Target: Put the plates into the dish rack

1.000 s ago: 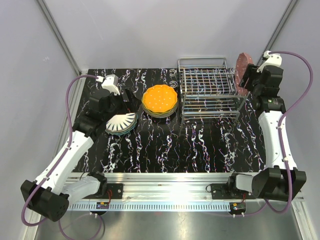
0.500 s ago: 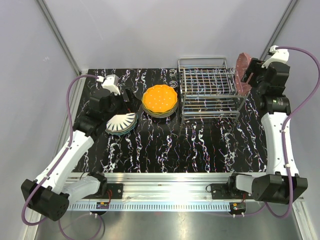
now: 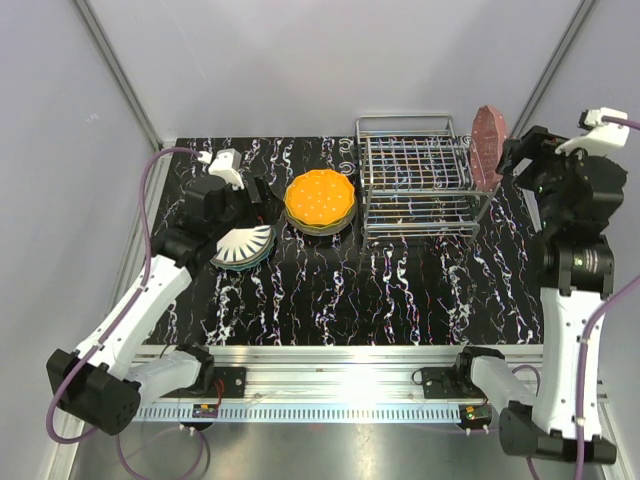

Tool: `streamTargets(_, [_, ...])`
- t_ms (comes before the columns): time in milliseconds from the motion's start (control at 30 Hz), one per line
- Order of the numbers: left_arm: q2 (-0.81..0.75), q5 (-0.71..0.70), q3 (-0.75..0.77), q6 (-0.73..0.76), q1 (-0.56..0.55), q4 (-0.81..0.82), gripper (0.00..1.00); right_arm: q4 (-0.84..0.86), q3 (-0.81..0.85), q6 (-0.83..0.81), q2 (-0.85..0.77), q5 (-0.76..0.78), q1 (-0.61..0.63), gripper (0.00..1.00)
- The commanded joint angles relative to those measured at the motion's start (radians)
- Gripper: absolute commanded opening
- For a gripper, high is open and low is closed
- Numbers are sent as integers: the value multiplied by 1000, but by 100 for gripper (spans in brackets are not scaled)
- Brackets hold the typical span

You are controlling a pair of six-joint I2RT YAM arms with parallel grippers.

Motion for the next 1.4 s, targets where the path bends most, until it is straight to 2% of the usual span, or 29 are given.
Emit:
streamTargets(0, [16,-14,50,17,-3,20,99,-34,-54,62,-72,-65,-1,78])
streamTargets(167, [41,-29,48,19,-3,16,99,18,-206,159,-203,-196,-1,65])
streamTargets(333, [91,-86,60,11,-3,-13,99,131,-458,387,-370,-364,-1,49])
streamTargets(400, [102,-109,70,19,-3,-26,99,159,-548,423,-436,-423,-1,49])
streamTargets(467, [111,-152,70,23,-4,-32,99,147,-585,430,-488,-406,-1,49])
streamTargets(667, [165,-254,88,75,-9,-59,98,115,-711,417,-543,-444,-1,48])
streamTargets(800, [214,-307,93,108,-29,-75,91,116,-749,407,-566,-458,-1,46])
streamTargets(1000, [303,-290,96,124,-58,-46,89,107,-774,392,-600,-497,1,42])
streamTargets(1100, [369,-324,129,117,-61,-101,87,96,-805,375,-632,-472,30,41])
streamTargets(1133, [403,-337,136,118,-61,-113,81,102,-815,375,-643,-468,34,41])
streamTargets(1233, [458,-388,143,157,-84,-126,71,119,-840,381,-660,-458,42,40])
streamTargets(1267, [473,-405,149,172,-99,-129,60,125,-845,381,-659,-460,47,39])
streamTargets(1367, [532,-452,171,177,-107,-144,46,125,-842,369,-668,-442,60,38])
